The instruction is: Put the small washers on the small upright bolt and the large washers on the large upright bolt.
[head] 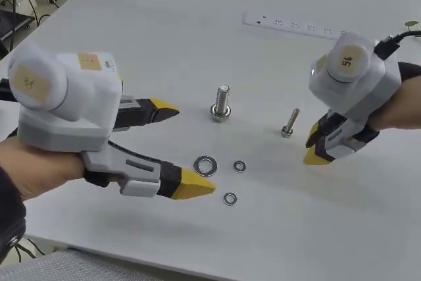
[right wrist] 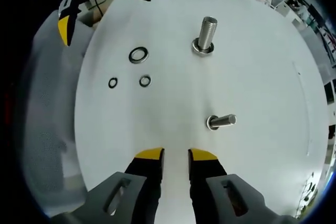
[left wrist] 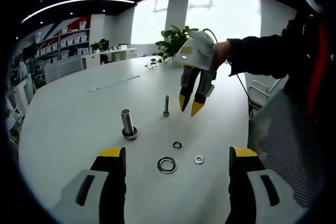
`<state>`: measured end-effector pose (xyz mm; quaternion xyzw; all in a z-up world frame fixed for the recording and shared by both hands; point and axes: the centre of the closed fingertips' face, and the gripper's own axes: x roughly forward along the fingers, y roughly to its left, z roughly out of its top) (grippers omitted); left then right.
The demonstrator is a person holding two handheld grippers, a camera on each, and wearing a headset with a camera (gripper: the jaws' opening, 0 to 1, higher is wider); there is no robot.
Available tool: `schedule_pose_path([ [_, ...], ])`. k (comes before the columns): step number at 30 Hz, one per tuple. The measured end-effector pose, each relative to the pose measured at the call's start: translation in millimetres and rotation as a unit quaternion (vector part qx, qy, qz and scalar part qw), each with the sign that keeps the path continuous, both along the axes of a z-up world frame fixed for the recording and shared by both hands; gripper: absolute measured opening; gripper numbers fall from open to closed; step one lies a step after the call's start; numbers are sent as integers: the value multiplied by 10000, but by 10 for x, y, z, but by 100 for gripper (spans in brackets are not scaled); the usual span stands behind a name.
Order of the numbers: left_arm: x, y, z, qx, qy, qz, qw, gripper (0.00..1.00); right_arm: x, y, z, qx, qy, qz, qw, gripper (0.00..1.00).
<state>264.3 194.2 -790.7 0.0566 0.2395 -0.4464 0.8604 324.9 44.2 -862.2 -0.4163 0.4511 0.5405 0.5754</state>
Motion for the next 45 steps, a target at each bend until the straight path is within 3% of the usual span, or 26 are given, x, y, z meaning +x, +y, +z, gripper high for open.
schedule_pose_path([
  [9, -2, -2, 28, -2, -43, -7, 10000, 80, -189, 166, -23, 42, 62, 231, 9997, 20],
  [32, -6, 20, 67, -14, -99, 26, 9999, 80, -336, 864, -1, 199, 44, 1034, 9944, 20],
  [45, -19, 31, 73, -28, -96, 46, 9999, 80, -316, 939, -143, 57, 50, 1181, 9930, 19],
])
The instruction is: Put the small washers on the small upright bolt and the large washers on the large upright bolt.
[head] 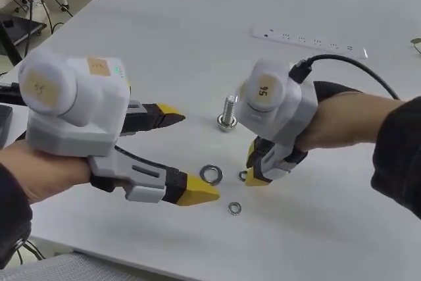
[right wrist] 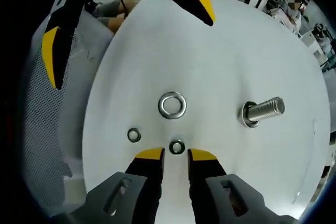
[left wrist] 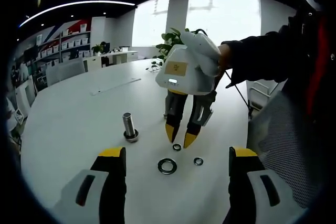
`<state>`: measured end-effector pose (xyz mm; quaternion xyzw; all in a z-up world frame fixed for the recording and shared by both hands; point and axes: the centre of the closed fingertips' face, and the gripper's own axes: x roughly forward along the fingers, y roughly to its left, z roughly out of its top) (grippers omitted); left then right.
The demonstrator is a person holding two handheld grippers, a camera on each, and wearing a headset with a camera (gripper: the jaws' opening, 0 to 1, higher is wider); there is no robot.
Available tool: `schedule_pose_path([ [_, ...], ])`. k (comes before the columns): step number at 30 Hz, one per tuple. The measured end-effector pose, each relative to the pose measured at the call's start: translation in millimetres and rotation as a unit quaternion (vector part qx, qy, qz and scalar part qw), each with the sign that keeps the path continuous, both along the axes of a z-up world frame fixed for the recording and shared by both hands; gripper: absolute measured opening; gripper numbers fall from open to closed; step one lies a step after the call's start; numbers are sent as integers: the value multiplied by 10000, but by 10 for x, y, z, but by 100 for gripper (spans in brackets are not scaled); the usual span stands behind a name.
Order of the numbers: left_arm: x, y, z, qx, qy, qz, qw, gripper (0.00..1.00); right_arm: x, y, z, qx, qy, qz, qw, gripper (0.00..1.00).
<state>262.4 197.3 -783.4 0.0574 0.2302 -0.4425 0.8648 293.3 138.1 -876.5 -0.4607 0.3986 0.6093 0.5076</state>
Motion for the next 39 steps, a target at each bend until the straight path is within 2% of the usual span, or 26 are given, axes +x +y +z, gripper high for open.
schedule_pose_path([
  [8, -6, 4, 11, -18, -17, 17, 10000, 80, 6, 9, -17, -9, -32, -2, 10000, 19],
  [14, -4, 5, 25, -30, -37, 28, 10000, 80, 3, 9, -21, -32, -174, 87, 9998, 18],
  [20, -4, 4, 35, -43, -52, 43, 10000, 80, 12, 11, -20, 7, -215, 105, 9997, 15],
  [32, -12, 25, 35, -44, -49, 73, 10000, 80, -3, 13, -7, 44, -126, 51, 9999, 14],
  [39, -10, 25, 23, -38, -34, 66, 10000, 80, -18, -73, -4, 13, -72, -37, 10000, 14],
])
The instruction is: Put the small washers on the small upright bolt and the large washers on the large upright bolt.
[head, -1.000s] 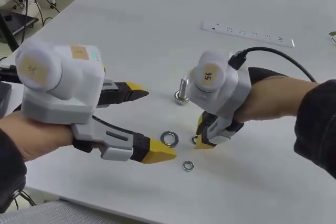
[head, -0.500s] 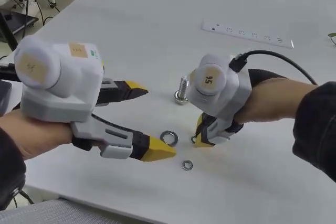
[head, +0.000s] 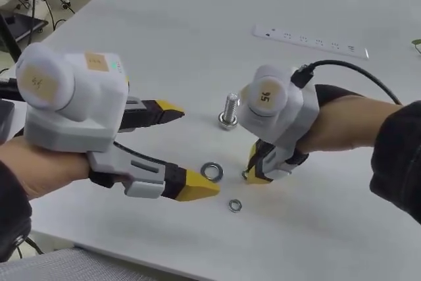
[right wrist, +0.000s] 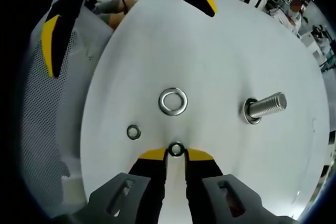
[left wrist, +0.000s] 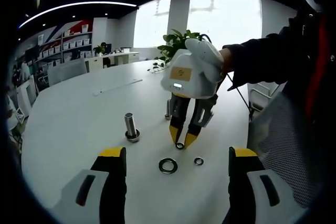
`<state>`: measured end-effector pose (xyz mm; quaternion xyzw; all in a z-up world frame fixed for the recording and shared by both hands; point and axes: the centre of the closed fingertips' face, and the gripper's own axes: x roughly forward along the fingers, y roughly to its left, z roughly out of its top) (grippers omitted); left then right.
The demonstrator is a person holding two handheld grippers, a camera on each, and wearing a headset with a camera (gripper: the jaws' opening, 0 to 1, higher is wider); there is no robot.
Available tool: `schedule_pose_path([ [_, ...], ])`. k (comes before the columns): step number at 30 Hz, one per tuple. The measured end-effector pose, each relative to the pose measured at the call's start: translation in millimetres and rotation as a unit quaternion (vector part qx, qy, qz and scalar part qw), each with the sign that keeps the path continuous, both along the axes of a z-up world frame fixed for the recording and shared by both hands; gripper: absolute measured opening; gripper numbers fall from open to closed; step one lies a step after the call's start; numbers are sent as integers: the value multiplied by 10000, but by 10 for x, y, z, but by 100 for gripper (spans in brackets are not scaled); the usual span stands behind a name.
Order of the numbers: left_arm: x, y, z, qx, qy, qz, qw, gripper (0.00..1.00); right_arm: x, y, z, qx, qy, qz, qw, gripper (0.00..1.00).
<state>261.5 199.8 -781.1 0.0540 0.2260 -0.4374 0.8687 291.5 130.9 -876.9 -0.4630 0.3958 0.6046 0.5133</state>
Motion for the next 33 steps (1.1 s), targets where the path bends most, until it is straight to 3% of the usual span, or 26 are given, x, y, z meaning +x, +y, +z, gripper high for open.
schedule_pose_path([
  [16, -14, -25, -28, 28, 37, -74, 10000, 80, 56, -373, 34, -36, 7, -444, 9990, 14],
  [33, -40, -49, -49, 52, 80, -147, 9998, 80, 89, -629, 72, -49, 12, -830, 9965, 14],
])
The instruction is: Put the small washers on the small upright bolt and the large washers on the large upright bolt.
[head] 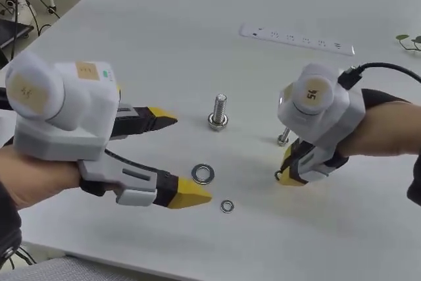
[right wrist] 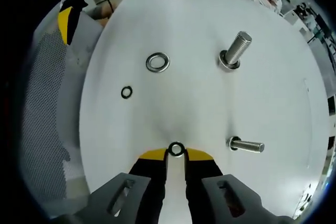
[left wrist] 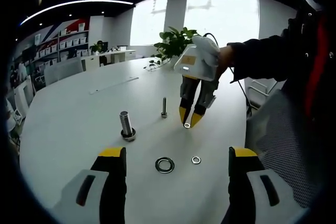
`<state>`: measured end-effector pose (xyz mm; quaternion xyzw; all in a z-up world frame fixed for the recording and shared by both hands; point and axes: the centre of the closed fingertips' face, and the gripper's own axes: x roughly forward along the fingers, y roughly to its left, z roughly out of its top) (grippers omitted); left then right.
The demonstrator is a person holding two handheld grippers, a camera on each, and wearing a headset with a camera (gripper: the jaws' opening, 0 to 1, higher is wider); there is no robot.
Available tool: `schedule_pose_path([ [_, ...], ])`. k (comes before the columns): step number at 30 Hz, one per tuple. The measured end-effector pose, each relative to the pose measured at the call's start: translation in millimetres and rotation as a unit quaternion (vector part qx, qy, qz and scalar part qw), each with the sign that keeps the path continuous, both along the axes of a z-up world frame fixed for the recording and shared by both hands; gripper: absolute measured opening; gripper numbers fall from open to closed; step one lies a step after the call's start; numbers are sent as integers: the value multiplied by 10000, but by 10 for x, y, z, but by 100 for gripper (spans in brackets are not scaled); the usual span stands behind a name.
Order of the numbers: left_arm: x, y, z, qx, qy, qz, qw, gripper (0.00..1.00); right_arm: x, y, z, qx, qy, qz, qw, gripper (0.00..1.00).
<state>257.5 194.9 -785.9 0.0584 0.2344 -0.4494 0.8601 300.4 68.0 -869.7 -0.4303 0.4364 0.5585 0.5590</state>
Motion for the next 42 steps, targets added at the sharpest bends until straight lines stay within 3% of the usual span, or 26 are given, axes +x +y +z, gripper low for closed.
schedule_pose_path([
  [19, 2, -10, -5, -1, 4, -27, 10000, 80, 202, -246, 133, 42, -106, -384, 9992, 14],
  [27, 8, -5, -9, 6, 5, -13, 10000, 80, 293, -313, 289, 67, -168, -425, 9989, 14],
  [42, 14, 4, 0, -14, -8, 6, 10000, 80, 546, -210, 595, 208, -487, -343, 9980, 14],
])
